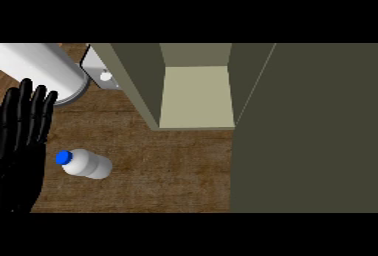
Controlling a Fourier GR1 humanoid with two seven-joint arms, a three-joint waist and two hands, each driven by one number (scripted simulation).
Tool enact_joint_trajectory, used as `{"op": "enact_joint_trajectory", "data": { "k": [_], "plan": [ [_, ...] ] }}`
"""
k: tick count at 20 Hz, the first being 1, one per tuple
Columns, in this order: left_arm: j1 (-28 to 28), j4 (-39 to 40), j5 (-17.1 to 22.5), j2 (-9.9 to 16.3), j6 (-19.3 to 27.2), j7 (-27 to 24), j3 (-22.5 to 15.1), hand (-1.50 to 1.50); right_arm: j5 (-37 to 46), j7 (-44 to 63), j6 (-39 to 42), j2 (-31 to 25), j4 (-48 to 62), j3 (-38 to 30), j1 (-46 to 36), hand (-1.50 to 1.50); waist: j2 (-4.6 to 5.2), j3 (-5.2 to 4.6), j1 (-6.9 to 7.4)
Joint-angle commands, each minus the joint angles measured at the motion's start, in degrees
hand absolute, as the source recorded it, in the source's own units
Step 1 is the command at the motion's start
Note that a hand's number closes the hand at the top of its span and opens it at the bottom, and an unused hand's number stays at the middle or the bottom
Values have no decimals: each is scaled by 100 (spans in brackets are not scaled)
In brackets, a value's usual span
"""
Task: Pick up the bottled water, place it into the cabinet and close the cabinet
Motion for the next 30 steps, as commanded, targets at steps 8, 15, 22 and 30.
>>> {"op": "enact_joint_trajectory", "data": {
  "k": [8,15,22,30],
  "plan": [
    [477,-303,-250,-545,2998,1003,1185,-150,-628,503,594,138,-501,827,799,-150,-98,-108,184],
    [1105,-1466,-1567,-553,4615,2034,-426,-150,-540,1461,466,136,-1936,1487,1306,-150,-74,-98,-1],
    [1299,-2433,-3203,-552,4737,3473,-1178,-150,195,1577,266,297,-2428,2348,1726,-150,-69,-87,-1],
    [1450,-2429,-3315,-508,4874,3675,-1378,-150,749,1857,-80,394,-2549,3018,1699,-150,-82,-90,2]
  ]
}}
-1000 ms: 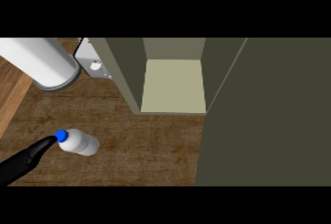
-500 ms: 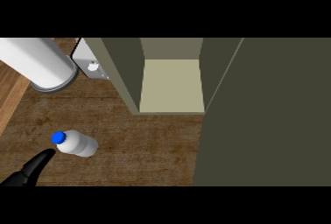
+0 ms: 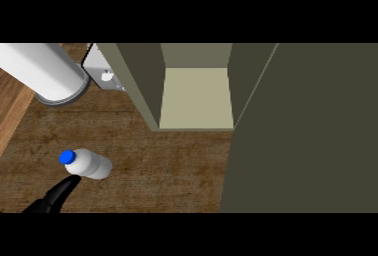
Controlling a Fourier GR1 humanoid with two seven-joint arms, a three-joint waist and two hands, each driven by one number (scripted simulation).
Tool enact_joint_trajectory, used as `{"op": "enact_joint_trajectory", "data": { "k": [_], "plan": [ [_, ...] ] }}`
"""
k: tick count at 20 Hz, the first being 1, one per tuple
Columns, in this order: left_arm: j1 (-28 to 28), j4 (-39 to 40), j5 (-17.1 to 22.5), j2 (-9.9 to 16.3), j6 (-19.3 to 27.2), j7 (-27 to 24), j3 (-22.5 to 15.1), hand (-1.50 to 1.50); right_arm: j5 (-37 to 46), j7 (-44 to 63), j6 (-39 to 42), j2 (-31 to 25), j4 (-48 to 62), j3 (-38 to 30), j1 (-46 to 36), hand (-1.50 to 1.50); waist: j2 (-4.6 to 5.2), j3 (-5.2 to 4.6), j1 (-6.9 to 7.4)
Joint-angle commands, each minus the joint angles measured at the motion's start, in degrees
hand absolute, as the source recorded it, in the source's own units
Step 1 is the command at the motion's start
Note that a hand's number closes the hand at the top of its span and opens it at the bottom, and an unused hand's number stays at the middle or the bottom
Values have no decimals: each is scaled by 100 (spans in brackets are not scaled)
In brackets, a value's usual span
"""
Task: Pick up the bottled water, place it into the cabinet and close the cabinet
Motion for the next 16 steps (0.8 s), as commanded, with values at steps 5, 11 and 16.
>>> {"op": "enact_joint_trajectory", "data": {
  "k": [5,11,16],
  "plan": [
    [473,-973,-1067,132,66,395,-169,-150,761,261,-359,30,-226,356,-176,-150,-11,-5,57],
    [462,-937,-901,232,21,555,-35,-150,691,585,-449,-215,-588,399,-202,-150,-2,-10,29],
    [510,-702,-736,220,59,408,0,-150,802,80,-626,-309,-311,698,63,-150,3,-11,7]
  ]
}}
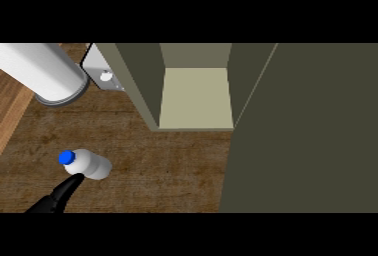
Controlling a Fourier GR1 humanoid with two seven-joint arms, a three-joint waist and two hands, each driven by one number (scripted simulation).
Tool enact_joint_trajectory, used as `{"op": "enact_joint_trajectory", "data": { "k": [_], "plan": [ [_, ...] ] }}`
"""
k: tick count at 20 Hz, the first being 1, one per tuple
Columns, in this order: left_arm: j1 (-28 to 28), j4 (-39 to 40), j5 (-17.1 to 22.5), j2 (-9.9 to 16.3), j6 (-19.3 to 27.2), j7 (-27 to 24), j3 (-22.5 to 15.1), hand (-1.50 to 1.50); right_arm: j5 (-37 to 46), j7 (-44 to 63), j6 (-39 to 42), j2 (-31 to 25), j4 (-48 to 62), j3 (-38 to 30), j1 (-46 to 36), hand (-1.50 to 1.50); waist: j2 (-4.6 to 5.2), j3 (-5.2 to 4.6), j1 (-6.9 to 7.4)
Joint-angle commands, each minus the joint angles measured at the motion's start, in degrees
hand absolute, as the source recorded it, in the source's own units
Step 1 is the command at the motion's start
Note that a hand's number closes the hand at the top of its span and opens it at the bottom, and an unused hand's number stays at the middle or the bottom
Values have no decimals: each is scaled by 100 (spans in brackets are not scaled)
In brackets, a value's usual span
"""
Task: Pick up the bottled water, place it into the cabinet and close the cabinet
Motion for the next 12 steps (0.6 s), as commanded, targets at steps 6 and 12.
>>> {"op": "enact_joint_trajectory", "data": {
  "k": [6,12],
  "plan": [
    [-51,-111,-293,61,-6,27,277,-150,569,253,-219,-356,-633,96,31,-150,16,-6,-10],
    [-304,579,494,187,22,-483,832,-150,698,208,-382,-531,-590,349,18,-150,18,-13,-16]
  ]
}}
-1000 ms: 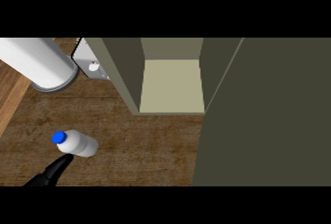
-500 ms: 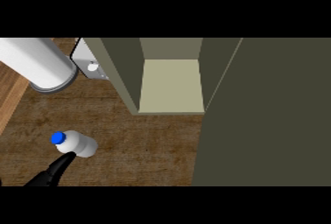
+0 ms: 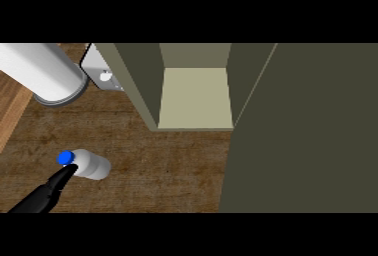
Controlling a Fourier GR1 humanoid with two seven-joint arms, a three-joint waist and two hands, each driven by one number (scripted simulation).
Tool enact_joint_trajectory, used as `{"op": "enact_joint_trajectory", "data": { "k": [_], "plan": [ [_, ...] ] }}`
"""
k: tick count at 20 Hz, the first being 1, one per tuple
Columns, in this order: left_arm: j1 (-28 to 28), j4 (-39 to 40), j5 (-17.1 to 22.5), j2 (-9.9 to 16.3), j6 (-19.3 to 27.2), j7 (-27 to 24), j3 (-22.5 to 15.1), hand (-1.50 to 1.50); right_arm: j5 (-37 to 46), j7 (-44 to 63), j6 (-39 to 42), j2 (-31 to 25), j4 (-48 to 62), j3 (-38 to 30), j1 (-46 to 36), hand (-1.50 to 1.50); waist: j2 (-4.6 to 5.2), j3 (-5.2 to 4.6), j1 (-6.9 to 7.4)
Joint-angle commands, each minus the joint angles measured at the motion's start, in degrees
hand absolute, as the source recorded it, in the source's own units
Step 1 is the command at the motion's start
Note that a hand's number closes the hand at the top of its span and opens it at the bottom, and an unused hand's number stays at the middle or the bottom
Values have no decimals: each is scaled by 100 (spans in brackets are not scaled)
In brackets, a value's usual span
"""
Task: Pick up the bottled water, place it into the cabinet and close the cabinet
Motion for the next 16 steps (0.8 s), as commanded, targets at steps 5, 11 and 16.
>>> {"op": "enact_joint_trajectory", "data": {
  "k": [5,11,16],
  "plan": [
    [-265,911,444,-115,178,-699,361,-150,591,242,-226,-152,-474,96,-128,-150,11,-3,-1],
    [68,1548,1442,-186,130,-1821,543,-150,624,452,-365,-424,-758,252,-17,-150,-3,-9,0],
    [40,1999,1868,-362,-38,-2324,543,-150,858,519,-569,-419,-667,402,-222,-150,-2,-6,-5]
  ]
}}
